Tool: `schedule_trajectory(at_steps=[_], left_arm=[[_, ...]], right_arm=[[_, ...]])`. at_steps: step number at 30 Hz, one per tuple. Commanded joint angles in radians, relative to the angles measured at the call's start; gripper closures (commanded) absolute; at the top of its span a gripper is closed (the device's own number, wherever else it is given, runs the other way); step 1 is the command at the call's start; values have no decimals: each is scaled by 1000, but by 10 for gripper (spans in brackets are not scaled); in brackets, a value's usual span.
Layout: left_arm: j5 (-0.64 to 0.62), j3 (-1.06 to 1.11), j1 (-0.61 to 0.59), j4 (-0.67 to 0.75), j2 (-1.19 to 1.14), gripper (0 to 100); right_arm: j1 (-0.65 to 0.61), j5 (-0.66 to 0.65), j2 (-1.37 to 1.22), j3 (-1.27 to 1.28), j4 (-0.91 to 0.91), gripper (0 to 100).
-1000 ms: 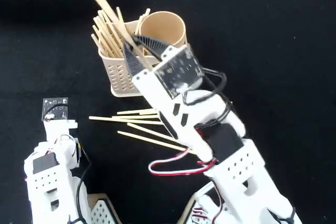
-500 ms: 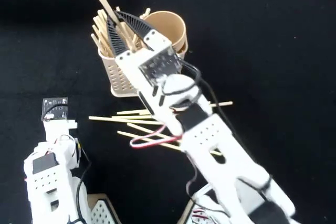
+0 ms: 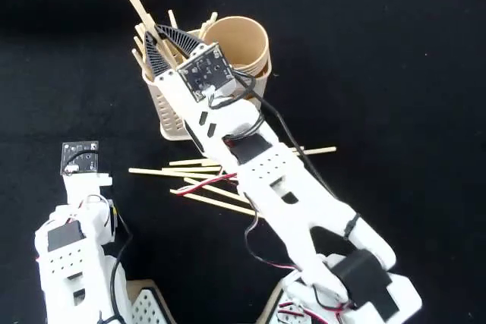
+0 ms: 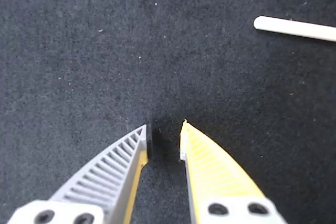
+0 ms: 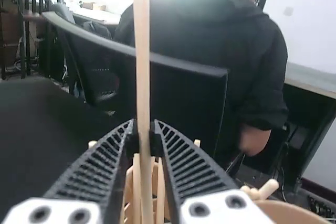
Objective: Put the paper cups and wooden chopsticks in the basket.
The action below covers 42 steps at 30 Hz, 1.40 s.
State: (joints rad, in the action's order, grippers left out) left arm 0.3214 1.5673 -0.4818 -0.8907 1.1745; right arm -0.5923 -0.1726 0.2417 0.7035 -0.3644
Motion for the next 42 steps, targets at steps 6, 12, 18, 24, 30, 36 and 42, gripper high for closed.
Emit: schedule_trajectory(at_steps=[6, 12, 18, 24, 30, 36, 42], left_arm=[[5, 2, -8, 21, -2, 877], [5, 2, -8, 21, -2, 877], [5, 2, -8, 21, -2, 877], [5, 2, -8, 21, -2, 877], [5, 2, -8, 21, -2, 877], [5, 2, -8, 21, -2, 877], [5, 2, -8, 21, -2, 877]], right_arm=[[-11, 12, -54, -56, -17, 982], [-14, 12, -56, -56, -14, 881], [-15, 12, -18, -94, 107, 881], [-12, 9, 194, -91, 204, 881], [-15, 12, 498, -91, 660, 881], [-12, 8, 659, -79, 1278, 880], [-15, -87, 587, 148, 1389, 878]])
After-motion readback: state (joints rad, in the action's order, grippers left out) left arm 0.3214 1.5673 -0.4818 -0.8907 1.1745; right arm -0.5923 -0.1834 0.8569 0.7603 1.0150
